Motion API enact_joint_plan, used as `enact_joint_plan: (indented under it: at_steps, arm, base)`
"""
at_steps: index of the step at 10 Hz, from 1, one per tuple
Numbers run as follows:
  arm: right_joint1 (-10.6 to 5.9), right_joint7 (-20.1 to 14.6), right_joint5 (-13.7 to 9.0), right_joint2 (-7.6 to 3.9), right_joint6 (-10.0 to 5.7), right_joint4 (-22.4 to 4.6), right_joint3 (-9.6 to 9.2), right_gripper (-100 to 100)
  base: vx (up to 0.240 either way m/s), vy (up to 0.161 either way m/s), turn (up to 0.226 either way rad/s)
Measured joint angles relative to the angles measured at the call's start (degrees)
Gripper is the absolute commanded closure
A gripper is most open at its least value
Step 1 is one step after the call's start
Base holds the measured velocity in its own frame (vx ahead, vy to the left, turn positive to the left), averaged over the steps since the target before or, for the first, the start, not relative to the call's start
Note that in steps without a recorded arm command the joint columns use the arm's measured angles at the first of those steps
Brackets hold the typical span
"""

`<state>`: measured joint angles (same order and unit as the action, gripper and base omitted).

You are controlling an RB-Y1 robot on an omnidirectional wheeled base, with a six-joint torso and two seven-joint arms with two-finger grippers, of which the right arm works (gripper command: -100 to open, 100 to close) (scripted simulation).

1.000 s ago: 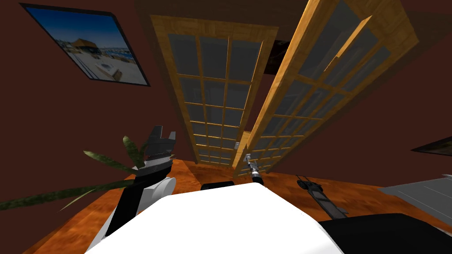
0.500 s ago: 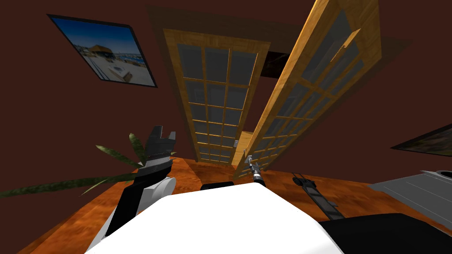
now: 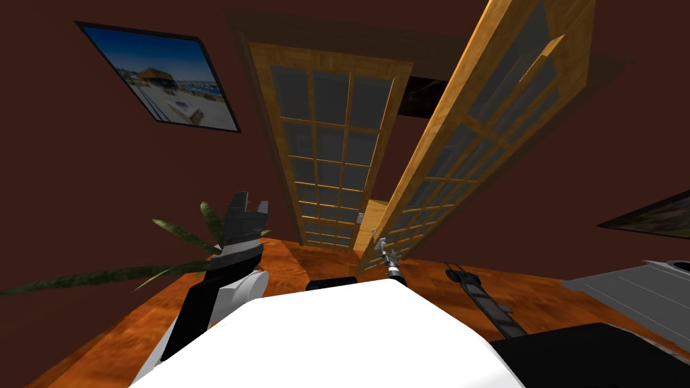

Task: Pull the door open

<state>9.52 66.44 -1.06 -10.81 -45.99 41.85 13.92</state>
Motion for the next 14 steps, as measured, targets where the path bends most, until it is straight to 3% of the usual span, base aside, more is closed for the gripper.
enact_joint_plan:
  at_steps: [1, 2, 5, 7, 8, 9, 11, 12, 14]
  arm:
    - [-0.58, -0.4, -0.1, -0.28, -0.12, -0.8, 0.00, 100]
    - [-2.64, -0.6, -0.3, -0.85, -2.06, -5.0, 0.23, 100]
    - [-1.43, -0.6, -0.2, -0.60, -1.85, -3.7, 0.18, 100]
    - [-1.48, -0.4, -0.2, -0.40, -1.58, -3.5, 0.28, 100]
    - [-2.45, -1.2, -0.5, -0.92, -2.42, -5.5, 0.25, 100]
    - [-0.88, -2.1, -0.6, -0.83, -1.63, -3.1, 0.12, 100]
    - [-0.51, -3.8, -1.1, -1.09, -1.86, -3.7, 0.10, 100]
    - [1.46, -4.0, -1.1, -0.66, -0.03, -0.3, 0.06, 100]
    - [0.54, -3.9, -1.2, -0.87, -0.36, -2.5, 0.13, 100]
  base:
    - [-0.017, 0.009, -0.002]
    - [0.007, -0.008, -0.003]
    - [-0.001, 0.000, -0.002]
    - [-0.021, -0.002, 0.005]
    - [-0.061, -0.010, 0.023]
    - [-0.072, -0.005, -0.008]
    - [-0.058, -0.003, -0.008]
    - [-0.031, -0.003, -0.024]
    - [-0.001, -0.017, -0.003]
